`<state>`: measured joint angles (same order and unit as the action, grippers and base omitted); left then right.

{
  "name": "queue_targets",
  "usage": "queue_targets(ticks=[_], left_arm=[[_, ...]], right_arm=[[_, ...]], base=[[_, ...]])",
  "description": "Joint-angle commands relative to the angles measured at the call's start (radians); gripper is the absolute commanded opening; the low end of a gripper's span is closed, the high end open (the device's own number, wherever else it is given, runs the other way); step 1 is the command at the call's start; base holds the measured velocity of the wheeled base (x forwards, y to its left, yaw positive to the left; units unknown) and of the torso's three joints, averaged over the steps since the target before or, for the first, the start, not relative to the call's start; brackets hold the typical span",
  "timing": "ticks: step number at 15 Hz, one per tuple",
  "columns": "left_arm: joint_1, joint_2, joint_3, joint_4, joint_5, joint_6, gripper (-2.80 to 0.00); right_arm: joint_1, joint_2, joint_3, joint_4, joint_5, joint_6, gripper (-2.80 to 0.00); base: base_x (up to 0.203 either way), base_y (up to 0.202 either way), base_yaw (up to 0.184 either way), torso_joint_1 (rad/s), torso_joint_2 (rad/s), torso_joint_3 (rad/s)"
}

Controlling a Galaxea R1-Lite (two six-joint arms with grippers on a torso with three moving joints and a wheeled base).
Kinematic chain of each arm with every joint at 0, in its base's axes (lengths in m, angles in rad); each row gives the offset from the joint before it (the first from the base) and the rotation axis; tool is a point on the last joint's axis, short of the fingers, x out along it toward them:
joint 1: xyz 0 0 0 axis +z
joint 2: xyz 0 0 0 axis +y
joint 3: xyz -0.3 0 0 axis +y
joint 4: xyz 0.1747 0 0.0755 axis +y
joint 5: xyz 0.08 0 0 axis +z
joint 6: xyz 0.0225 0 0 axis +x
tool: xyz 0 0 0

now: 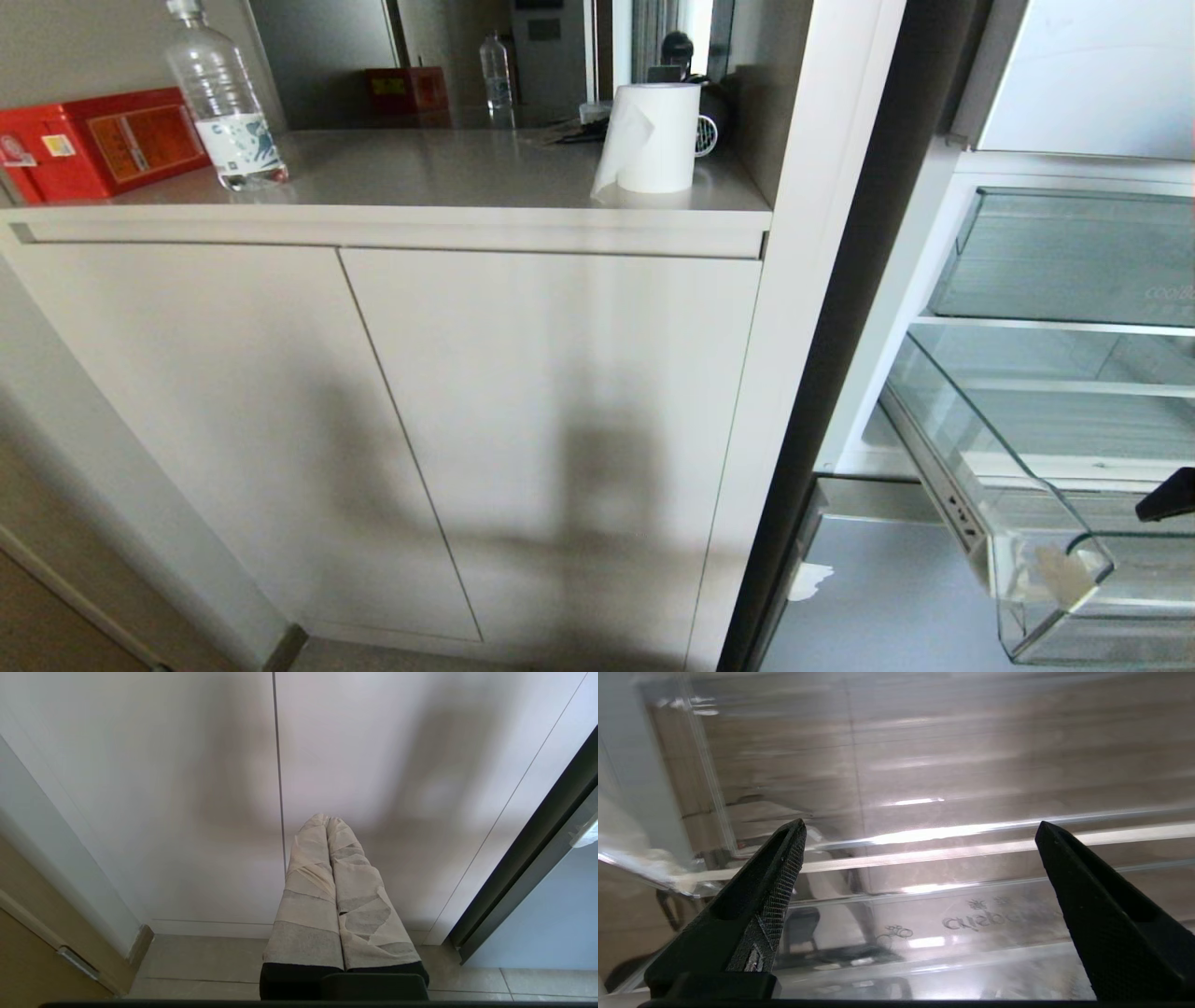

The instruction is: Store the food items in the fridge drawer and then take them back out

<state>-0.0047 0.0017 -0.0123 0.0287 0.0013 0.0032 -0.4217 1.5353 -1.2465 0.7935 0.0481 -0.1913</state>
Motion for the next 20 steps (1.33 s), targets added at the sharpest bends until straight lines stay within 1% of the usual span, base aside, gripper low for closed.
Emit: queue_targets(ticks=[1, 7, 8, 9, 10, 11, 13, 16, 17, 18, 20], left_arm=[[0.000, 0.000, 0.000, 0.000, 0.000, 0.000, -2.80], [0.000, 0.000, 0.000, 0.000, 0.000, 0.000, -2.80], [0.000, 0.000, 0.000, 0.000, 0.000, 0.000, -2.80], [0.000, 0.000, 0.000, 0.000, 0.000, 0.000, -2.80], [0.000, 0.000, 0.000, 0.000, 0.000, 0.000, -2.80], [0.000, 0.000, 0.000, 0.000, 0.000, 0.000, -2.80], [0.000, 0.000, 0.000, 0.000, 0.000, 0.000, -2.80], [0.000, 0.000, 0.000, 0.000, 0.000, 0.000, -2.80], [0.000, 0.000, 0.000, 0.000, 0.000, 0.000, -2.80], [0.000, 0.000, 0.000, 0.000, 0.000, 0.000, -2.80], [0.000, 0.000, 0.000, 0.000, 0.000, 0.000, -2.80]], right_arm=[[-0.006, -0.056, 0.032, 0.004, 0.001, -0.006, 0.00], [-0.021, -0.150, 0.111, 0.002, 0.002, -0.023, 0.00], [-0.024, -0.160, 0.115, -0.010, 0.026, -0.019, 0.00], [-0.025, -0.164, 0.117, -0.035, 0.068, -0.016, 0.00], [-0.024, -0.168, 0.119, -0.101, 0.141, -0.009, 0.00], [-0.019, -0.166, 0.119, -0.167, 0.176, 0.003, 0.00], [0.012, -0.155, 0.119, -0.232, 0.186, 0.024, 0.00], [0.016, -0.206, 0.121, -0.280, 0.210, 0.087, 0.00], [0.015, -0.248, 0.128, -0.287, 0.217, 0.104, -0.98], [0.016, -0.294, 0.135, -0.290, 0.219, 0.115, -2.80], [0.018, -0.391, 0.152, -0.293, 0.228, 0.123, -2.80]], base=[[0.000, 0.000, 0.000, 0.000, 0.00, 0.000], [0.000, 0.000, 0.000, 0.000, 0.00, 0.000], [0.000, 0.000, 0.000, 0.000, 0.00, 0.000], [0.000, 0.000, 0.000, 0.000, 0.00, 0.000], [0.000, 0.000, 0.000, 0.000, 0.00, 0.000], [0.000, 0.000, 0.000, 0.000, 0.00, 0.000], [0.000, 0.000, 0.000, 0.000, 0.00, 0.000], [0.000, 0.000, 0.000, 0.000, 0.00, 0.000], [0.000, 0.000, 0.000, 0.000, 0.00, 0.000], [0.000, 0.000, 0.000, 0.000, 0.00, 0.000], [0.000, 0.000, 0.000, 0.000, 0.00, 0.000]])
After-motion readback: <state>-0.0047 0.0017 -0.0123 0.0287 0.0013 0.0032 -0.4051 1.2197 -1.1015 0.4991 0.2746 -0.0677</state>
